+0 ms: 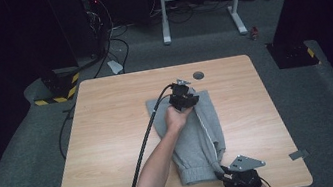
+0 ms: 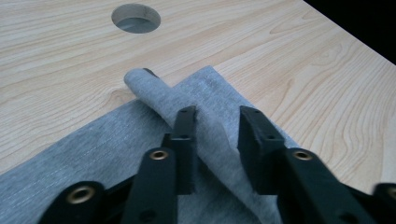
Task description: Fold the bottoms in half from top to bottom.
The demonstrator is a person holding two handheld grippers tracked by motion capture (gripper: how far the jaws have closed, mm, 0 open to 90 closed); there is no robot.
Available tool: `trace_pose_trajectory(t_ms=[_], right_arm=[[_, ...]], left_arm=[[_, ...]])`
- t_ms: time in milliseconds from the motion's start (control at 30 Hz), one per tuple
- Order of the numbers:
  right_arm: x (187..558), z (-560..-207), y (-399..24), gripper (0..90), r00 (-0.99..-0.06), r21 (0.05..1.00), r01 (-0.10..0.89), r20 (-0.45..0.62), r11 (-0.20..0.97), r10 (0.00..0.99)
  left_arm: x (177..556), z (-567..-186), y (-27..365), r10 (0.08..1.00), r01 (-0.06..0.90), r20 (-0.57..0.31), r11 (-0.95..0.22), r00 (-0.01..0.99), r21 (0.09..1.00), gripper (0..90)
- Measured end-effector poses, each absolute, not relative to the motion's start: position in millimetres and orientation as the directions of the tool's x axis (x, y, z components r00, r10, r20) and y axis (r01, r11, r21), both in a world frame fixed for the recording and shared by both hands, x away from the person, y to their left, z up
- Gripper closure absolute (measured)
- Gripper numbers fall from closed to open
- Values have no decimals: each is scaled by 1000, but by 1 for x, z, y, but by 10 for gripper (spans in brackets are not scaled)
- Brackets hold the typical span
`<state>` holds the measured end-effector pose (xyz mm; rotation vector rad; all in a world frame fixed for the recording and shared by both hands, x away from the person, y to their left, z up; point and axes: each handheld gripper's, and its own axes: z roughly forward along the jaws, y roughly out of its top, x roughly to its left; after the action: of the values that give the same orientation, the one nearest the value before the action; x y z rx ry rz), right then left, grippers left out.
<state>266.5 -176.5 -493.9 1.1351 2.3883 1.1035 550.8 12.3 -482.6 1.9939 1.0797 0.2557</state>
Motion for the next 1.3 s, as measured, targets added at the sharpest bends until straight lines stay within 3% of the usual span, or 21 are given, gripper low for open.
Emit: trace_pose_trajectory(t_ms=[333, 733, 1033, 1300], right_arm=[[271, -486, -187, 429, -660, 735, 556, 107, 388, 743], [283, -465, -193, 408, -686, 766, 518, 105, 381, 720], [322, -457, -188, 425, -652, 760, 536, 96, 368, 752], [352, -465, -167, 419, -638, 709, 561, 40, 428, 769]], left_arm=[[524, -472, 31, 773, 576, -164, -294, 612, 762, 505], [479, -477, 63, 775, 578, -161, -298, 611, 759, 448], [435, -484, 83, 771, 597, -167, -316, 615, 737, 431], [394, -482, 88, 774, 581, -154, -310, 614, 752, 414]])
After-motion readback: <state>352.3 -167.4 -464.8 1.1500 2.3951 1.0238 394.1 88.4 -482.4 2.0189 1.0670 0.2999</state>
